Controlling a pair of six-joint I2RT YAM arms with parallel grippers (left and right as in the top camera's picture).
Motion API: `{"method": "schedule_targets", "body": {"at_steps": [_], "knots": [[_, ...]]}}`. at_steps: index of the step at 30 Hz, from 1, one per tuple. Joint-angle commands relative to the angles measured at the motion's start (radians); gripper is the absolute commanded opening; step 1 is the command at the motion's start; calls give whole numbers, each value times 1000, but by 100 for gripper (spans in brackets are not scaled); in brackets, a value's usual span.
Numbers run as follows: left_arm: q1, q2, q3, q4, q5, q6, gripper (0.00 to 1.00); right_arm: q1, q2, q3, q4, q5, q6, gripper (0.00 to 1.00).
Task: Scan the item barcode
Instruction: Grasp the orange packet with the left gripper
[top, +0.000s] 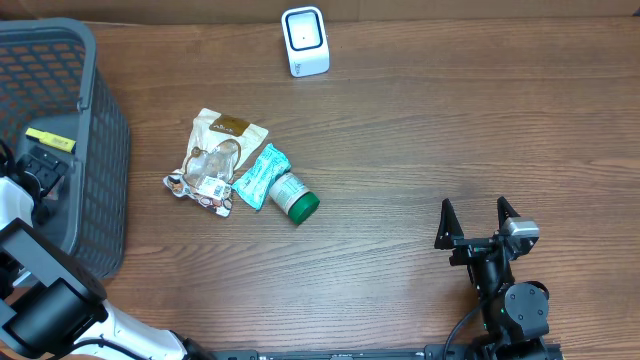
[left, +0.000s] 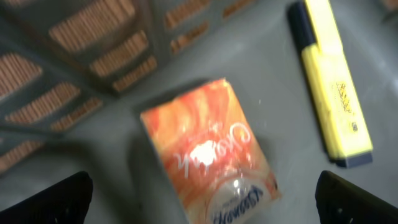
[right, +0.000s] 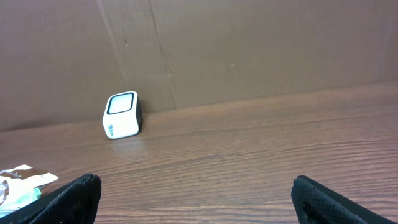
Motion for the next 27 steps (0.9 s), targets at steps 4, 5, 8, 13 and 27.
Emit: {"method": "schedule_targets", "body": {"at_steps": [4, 5, 8, 13, 27], "knots": [[-3, 93, -10, 55, -20, -24, 100, 0, -1, -10, 5, 14, 5, 100], [-3, 110, -10, 57, -20, -24, 100, 0, -1, -10, 5, 14, 5, 100], [-9, 156, -10, 55, -19, -23, 99, 0, -1, -10, 5, 14, 5, 100], [-12, 172, -10, 48, -16, -19, 36, 0, -1, -10, 5, 14, 5, 100], [-22, 44, 92, -54, 205, 7, 4, 0, -1, -10, 5, 14, 5, 100]]}}
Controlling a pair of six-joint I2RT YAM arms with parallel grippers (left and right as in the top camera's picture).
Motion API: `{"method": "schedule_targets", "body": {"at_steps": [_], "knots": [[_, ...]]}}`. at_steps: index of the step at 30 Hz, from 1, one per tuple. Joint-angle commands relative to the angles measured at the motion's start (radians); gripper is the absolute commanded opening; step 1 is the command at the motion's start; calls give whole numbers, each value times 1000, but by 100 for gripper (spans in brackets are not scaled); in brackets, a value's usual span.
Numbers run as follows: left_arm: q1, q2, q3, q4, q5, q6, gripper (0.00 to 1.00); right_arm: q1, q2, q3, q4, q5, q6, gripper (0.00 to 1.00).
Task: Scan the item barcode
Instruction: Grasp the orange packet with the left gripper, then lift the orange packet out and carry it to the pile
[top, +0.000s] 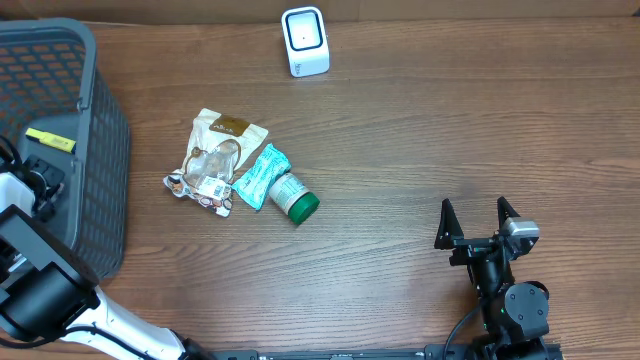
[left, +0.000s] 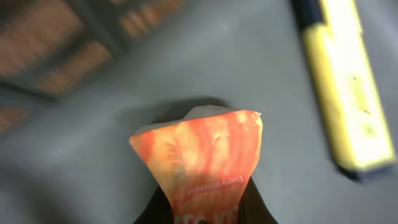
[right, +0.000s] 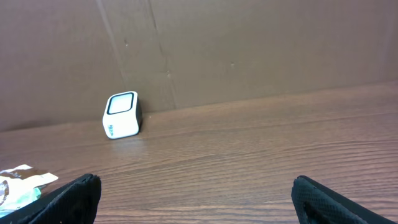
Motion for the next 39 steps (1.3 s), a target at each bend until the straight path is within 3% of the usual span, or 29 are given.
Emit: {"method": "schedule_targets", "body": {"at_steps": [1, 11, 16, 21, 28, 39], "knots": [[-15, -79, 65, -46, 153, 5, 4, 0, -1, -10, 6, 14, 5, 100], [-81, -400, 275, -161, 259, 6, 4, 0, -1, -10, 5, 14, 5, 100], [-174, -576, 285, -208, 259, 48, 4, 0, -1, -10, 6, 14, 5, 100], [-309, -689, 285, -385, 259, 50, 4, 0, -1, -10, 6, 14, 5, 100], [-574, -665, 241, -660, 258, 99, 4, 0, -1, -10, 5, 14, 5, 100], [-841, -517, -26, -589, 172, 108, 4, 0, -1, -10, 5, 14, 5, 100]]}}
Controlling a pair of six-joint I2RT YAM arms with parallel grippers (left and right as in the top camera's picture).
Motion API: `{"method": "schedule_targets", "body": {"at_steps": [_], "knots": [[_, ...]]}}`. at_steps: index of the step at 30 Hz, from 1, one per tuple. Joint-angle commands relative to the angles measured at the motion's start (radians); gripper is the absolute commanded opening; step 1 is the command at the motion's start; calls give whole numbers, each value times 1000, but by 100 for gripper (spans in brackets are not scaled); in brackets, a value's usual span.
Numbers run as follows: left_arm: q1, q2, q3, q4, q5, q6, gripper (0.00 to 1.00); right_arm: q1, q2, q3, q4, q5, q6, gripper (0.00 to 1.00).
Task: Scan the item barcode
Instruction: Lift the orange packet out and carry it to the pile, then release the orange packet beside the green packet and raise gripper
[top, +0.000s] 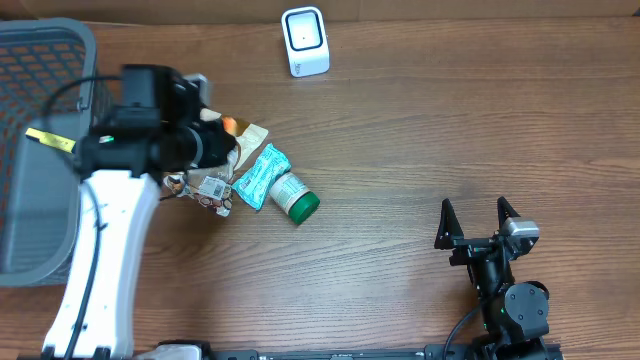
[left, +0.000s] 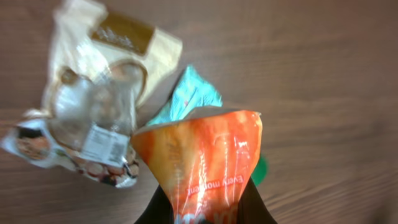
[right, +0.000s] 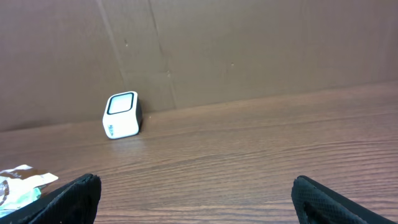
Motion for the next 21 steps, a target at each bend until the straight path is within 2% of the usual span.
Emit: {"method": "schedule_targets", "body": {"at_steps": [1, 5, 12, 13, 15, 16, 17, 21], "knots": [[-42, 45, -58, 34, -63, 11, 4, 0, -1, -10, 5, 14, 4, 100], [-69, 125, -106, 80, -132, -34, 4, 0, 0, -10, 6, 14, 4, 100], [-71, 288, -113, 120, -127, -105, 5, 0, 0, -10, 6, 14, 4, 100], [-71, 310, -113, 118, -128, -121, 11, 0, -1, -10, 5, 14, 5, 100], [-71, 346, -113, 112, -127, -154, 39, 0, 0, -10, 5, 14, 5, 100], [-71, 360, -113, 111, -127, -169, 58, 0, -1, -10, 5, 14, 4, 100], [-71, 376, -113, 111, -125, -180, 70, 0, 0, -10, 6, 14, 5, 100], [-76, 392, -113, 111, -121, -191, 88, 0, 0, -10, 5, 14, 5, 100]]}}
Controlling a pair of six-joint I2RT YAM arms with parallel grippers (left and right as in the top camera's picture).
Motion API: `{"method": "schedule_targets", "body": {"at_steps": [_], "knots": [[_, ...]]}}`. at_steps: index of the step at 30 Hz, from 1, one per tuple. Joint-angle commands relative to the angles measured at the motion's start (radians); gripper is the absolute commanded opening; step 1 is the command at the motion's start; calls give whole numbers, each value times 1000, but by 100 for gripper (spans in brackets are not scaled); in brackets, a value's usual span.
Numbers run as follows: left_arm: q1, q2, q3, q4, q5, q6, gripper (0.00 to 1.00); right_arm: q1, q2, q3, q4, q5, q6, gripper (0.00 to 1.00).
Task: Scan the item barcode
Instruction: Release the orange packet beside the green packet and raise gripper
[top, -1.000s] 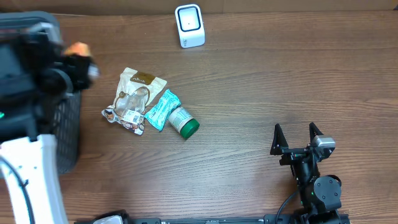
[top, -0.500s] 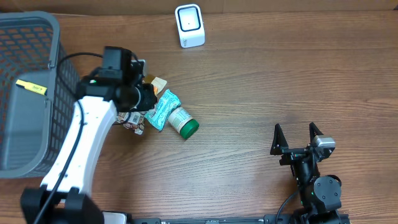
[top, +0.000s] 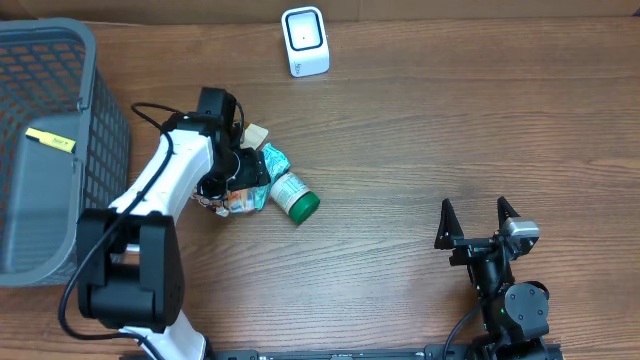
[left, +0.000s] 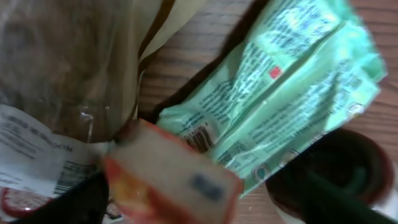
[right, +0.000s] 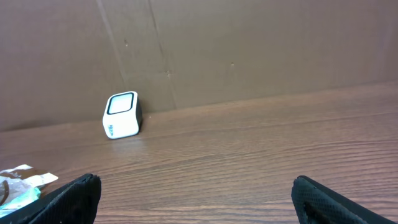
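Note:
The orange packet (left: 168, 180) lies on the pile of items, blurred and close under the left wrist camera; overhead it shows as an orange patch (top: 240, 201). My left gripper (top: 233, 180) hangs low over it, open, one dark finger on each side of the packet (left: 205, 208). The white barcode scanner (top: 305, 41) stands at the table's far edge, also seen in the right wrist view (right: 122, 115). My right gripper (top: 478, 222) rests open and empty at the near right (right: 196, 190).
A teal packet (left: 286, 81), a clear bag of snacks (left: 56, 74) and a green-capped bottle (top: 296, 199) make up the pile. A grey basket (top: 100, 120) at the left holds a yellow highlighter (top: 50, 140).
My left gripper was shut on the orange packet above the pile. Now it is lower and open, and the packet lies on the pile beside the teal packet. The right arm is unchanged.
My left gripper was open over the orange packet inside the basket, beside the highlighter. Then it was shut on the packet there. Later it held the packet over the pile on the table, and now the packet lies released on that pile.

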Motion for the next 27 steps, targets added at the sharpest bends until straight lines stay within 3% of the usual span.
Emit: {"method": "schedule_targets", "body": {"at_steps": [1, 9, 20, 27], "knots": [[-9, 8, -5, 1, -3, -45, 90, 0, -1, -10, 5, 14, 5, 100], [-8, -71, 56, -18, 132, -46, 97, 0, -1, -10, 5, 14, 5, 100], [-6, -276, 370, -141, 124, -42, 100, 0, 0, -10, 5, 14, 4, 100], [-5, -362, 406, -150, 124, -16, 100, 0, 0, -10, 5, 14, 5, 100]]}}
